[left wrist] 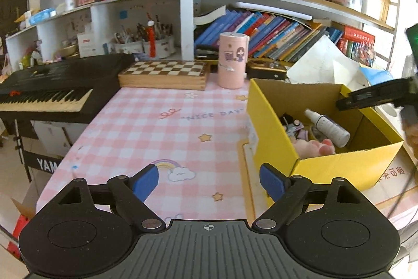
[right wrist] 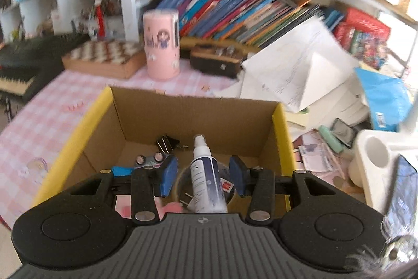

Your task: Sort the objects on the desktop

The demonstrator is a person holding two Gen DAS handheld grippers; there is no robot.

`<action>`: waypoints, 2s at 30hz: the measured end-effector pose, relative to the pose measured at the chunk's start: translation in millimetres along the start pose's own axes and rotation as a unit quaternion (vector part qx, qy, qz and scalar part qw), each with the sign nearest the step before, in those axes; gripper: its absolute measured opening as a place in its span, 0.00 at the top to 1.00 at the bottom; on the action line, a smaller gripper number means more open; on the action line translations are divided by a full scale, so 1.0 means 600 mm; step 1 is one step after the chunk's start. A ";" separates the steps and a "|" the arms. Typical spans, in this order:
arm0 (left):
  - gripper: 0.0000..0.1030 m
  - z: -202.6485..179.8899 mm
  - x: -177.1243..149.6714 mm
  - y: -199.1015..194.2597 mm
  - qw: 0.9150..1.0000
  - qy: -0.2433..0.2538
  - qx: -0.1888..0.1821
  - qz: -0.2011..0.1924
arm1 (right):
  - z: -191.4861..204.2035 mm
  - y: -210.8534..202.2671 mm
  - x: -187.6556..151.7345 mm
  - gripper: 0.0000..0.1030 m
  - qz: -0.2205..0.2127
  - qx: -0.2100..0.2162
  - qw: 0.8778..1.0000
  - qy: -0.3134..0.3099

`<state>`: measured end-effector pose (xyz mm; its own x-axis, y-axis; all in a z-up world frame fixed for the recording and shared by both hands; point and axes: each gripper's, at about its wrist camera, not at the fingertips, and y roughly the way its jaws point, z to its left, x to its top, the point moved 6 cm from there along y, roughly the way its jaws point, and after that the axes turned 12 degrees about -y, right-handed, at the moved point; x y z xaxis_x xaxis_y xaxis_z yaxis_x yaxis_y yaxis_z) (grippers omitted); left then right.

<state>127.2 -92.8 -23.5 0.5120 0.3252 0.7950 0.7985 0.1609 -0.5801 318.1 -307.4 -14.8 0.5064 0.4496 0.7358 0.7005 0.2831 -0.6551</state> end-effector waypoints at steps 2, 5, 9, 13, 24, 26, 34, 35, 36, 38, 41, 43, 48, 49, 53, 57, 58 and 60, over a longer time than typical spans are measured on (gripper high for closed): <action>0.14 0.013 0.000 -0.009 1.000 -0.001 0.000 -0.005 | 0.011 -0.032 -0.005 0.59 -0.013 -0.010 1.000 0.013; 0.13 0.031 0.002 -0.020 1.000 -0.002 0.002 -0.014 | 0.031 -0.077 -0.017 0.59 -0.033 -0.027 0.999 0.033; 0.10 0.052 0.005 -0.038 1.000 0.000 0.001 -0.029 | 0.061 -0.135 -0.041 0.56 -0.057 -0.049 0.994 0.074; 0.07 0.067 -0.002 -0.056 0.999 0.002 -0.006 -0.035 | 0.101 -0.173 -0.071 0.53 -0.061 -0.062 0.992 0.087; 0.07 0.099 -0.055 -0.091 0.999 0.028 -0.018 -0.007 | 0.206 -0.241 -0.155 0.52 -0.048 -0.085 0.990 0.101; 0.07 0.105 -0.061 -0.098 0.999 0.029 -0.017 -0.007 | 0.220 -0.250 -0.165 0.50 -0.046 -0.091 0.990 0.100; 0.07 0.121 -0.108 -0.115 0.999 0.031 -0.023 0.031 | 0.280 -0.285 -0.213 0.33 -0.038 -0.107 0.988 0.103; 0.07 0.124 -0.111 -0.118 0.999 0.030 -0.023 0.034 | 0.288 -0.287 -0.217 0.33 -0.036 -0.102 0.989 0.102; 0.07 0.127 -0.113 -0.120 0.999 0.029 -0.021 0.035 | 0.298 -0.290 -0.221 0.32 -0.034 -0.096 0.990 0.099; 0.07 0.134 -0.116 -0.126 0.999 0.028 -0.017 0.034 | 0.312 -0.294 -0.224 0.29 -0.033 -0.089 0.991 0.092; 0.07 0.141 -0.119 -0.134 0.999 0.029 -0.012 0.032 | 0.327 -0.302 -0.228 0.23 -0.035 -0.082 0.992 0.087; 0.07 0.145 -0.121 -0.139 0.999 0.027 -0.012 0.031 | 0.335 -0.306 -0.231 0.19 -0.034 -0.080 0.992 0.087; 0.07 0.147 -0.124 -0.148 0.999 0.029 -0.009 0.032 | 0.348 -0.311 -0.237 0.14 -0.026 -0.083 0.993 0.082; 0.07 0.148 -0.125 -0.149 0.999 0.030 -0.010 0.032 | 0.350 -0.311 -0.239 0.13 -0.022 -0.083 0.993 0.082; 0.05 0.149 -0.128 -0.152 0.999 0.031 -0.010 0.033 | 0.355 -0.311 -0.245 0.03 -0.012 -0.085 0.993 0.084; 0.05 0.150 -0.130 -0.152 0.999 0.029 -0.014 0.039 | 0.357 -0.314 -0.247 0.01 -0.011 -0.088 0.993 0.084; 0.05 0.151 -0.131 -0.152 0.999 0.028 -0.014 0.041 | 0.358 -0.314 -0.248 0.01 -0.009 -0.088 0.993 0.083; 0.05 0.152 -0.132 -0.152 0.999 0.029 -0.016 0.042 | 0.359 -0.313 -0.248 0.00 -0.005 -0.088 0.993 0.083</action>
<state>-15.3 -48.6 -49.6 0.5936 0.2821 0.7537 0.7615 0.1063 -0.6394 3.0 -245.2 -38.5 0.5642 0.2973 0.7703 0.7758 0.1282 -0.6178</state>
